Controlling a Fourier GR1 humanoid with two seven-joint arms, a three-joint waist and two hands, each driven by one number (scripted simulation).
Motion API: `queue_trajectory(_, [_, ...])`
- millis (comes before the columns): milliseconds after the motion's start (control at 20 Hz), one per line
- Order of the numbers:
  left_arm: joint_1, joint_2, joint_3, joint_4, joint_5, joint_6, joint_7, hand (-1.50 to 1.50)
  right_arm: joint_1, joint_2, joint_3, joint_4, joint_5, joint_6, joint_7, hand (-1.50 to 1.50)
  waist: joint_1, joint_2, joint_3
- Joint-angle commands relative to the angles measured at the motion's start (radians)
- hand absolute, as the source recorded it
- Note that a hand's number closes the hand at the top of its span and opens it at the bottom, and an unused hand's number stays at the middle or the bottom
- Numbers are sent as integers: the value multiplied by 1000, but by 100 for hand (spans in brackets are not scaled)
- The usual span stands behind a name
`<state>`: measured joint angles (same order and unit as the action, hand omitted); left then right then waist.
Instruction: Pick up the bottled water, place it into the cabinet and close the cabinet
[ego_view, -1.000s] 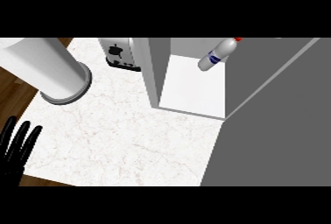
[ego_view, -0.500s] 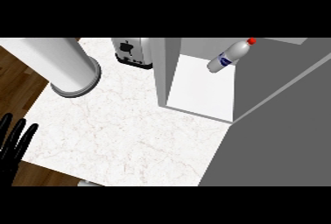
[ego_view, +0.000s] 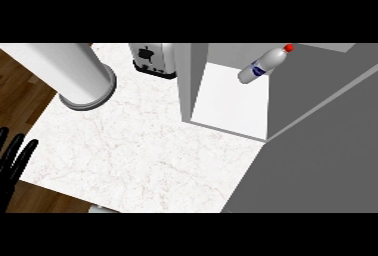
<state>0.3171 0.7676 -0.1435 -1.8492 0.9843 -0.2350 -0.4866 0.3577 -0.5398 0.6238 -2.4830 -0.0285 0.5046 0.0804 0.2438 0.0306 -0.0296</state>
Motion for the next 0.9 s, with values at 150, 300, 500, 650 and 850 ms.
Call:
queue_trajectory(150, [-7, 10, 8, 13, 12, -18, 9, -150, -94, 62, 83, -13, 3, -11, 94, 150, -14, 6, -1])
queue_trajectory(300, [-5, 12, 16, 4, 17, -25, 4, -150, -92, 93, 76, 10, -26, -28, 90, 150, 3, 12, 1])
queue_trajectory(500, [-23, 14, 25, 9, 21, -29, 3, -150, -77, 116, 104, 53, -71, -20, 94, 150, 11, 33, 2])
queue_trajectory(650, [-28, 14, 24, 10, 23, -40, 2, -150, -73, 119, 127, 61, -127, 5, 93, 150, 34, 43, 2])
queue_trajectory(850, [-41, 16, 19, 6, 18, -45, 6, -150, -98, 154, 91, 98, -180, -15, 99, 150, 48, 55, 6])
